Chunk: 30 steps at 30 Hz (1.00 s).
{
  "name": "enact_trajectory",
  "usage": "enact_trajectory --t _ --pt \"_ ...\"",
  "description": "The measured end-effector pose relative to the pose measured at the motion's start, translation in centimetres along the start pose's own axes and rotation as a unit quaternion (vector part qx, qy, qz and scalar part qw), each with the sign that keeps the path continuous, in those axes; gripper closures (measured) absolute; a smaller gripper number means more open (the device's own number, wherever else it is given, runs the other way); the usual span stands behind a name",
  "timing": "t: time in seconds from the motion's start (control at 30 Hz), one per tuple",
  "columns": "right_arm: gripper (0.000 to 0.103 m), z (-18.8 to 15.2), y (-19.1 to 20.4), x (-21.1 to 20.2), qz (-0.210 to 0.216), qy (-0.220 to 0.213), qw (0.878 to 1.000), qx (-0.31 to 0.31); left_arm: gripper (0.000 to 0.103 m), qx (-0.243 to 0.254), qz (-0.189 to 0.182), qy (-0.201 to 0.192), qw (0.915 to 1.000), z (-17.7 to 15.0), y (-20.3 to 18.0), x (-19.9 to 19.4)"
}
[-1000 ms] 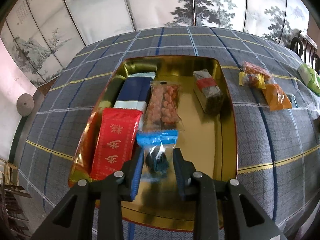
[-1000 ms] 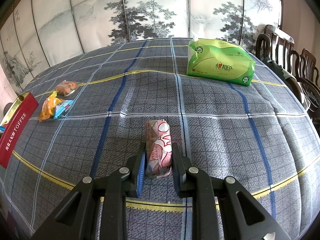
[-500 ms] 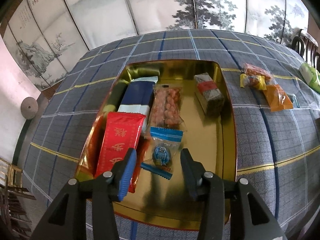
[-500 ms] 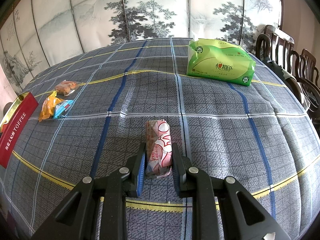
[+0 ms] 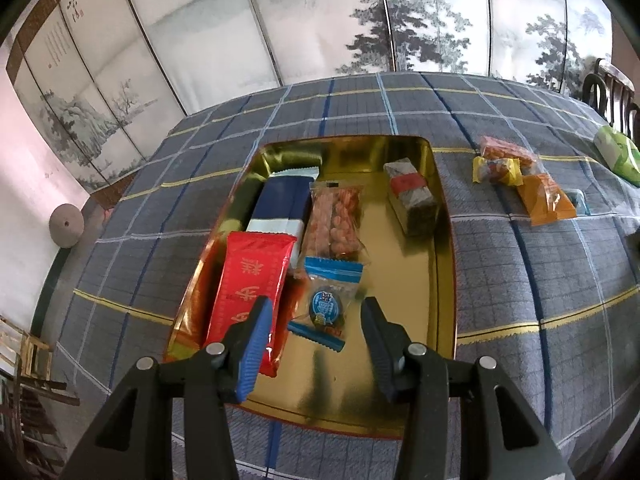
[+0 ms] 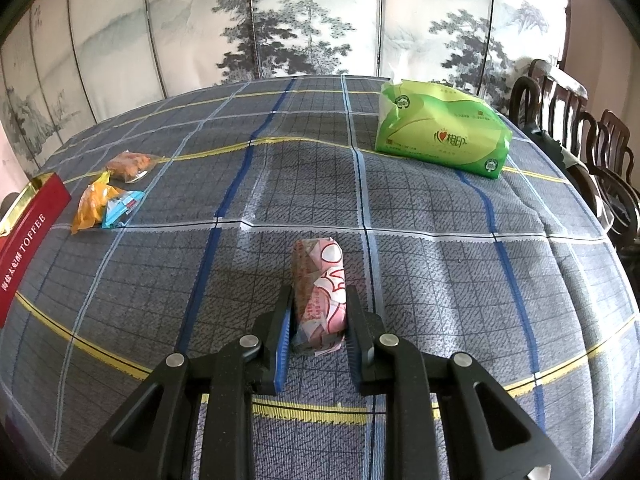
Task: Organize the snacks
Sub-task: 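Carry the pink-and-white candy into the gold tin and open the right gripper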
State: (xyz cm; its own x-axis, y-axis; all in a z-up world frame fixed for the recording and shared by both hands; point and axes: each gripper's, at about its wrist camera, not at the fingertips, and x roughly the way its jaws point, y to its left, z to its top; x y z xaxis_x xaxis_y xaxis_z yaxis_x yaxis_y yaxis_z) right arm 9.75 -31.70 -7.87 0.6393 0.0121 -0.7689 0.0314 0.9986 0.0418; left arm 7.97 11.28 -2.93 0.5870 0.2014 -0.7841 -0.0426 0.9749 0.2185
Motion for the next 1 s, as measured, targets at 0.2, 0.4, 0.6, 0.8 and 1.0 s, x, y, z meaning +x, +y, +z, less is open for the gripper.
enact_trajectory --t 0.2,0.4,0.6,0.8,1.0 --pt "0.082 0.0 -0.5 0.0 -0.008 0.001 1.0 -0.008 0.056 -0.007 -0.006 -0.043 0.9991 -0.6 0.8 -0.8" --pt "0.082 0.2 -0.2 0.0 -0.014 0.001 1.0 -0.011 0.056 -0.054 -0.042 -0.099 0.9928 -1.4 3.5 -1.8" --pt "0.082 0.0 0.4 -0.2 -0.027 0.001 1.0 -0.005 0.056 -0.087 -0.069 -0.122 0.9863 -1.9 5.6 -2.0" --pt "0.083 0.5 2.6 -0.8 -0.014 -0.004 1.0 -0.002 0.055 -0.082 -0.033 -0.13 0.9875 -2.1 6.0 -2.2" --pt "0.083 2.7 9.1 -3.0 0.048 -0.027 0.998 -0.032 0.048 -0.081 -0.021 -0.128 0.9882 -2.5 6.2 -1.8"
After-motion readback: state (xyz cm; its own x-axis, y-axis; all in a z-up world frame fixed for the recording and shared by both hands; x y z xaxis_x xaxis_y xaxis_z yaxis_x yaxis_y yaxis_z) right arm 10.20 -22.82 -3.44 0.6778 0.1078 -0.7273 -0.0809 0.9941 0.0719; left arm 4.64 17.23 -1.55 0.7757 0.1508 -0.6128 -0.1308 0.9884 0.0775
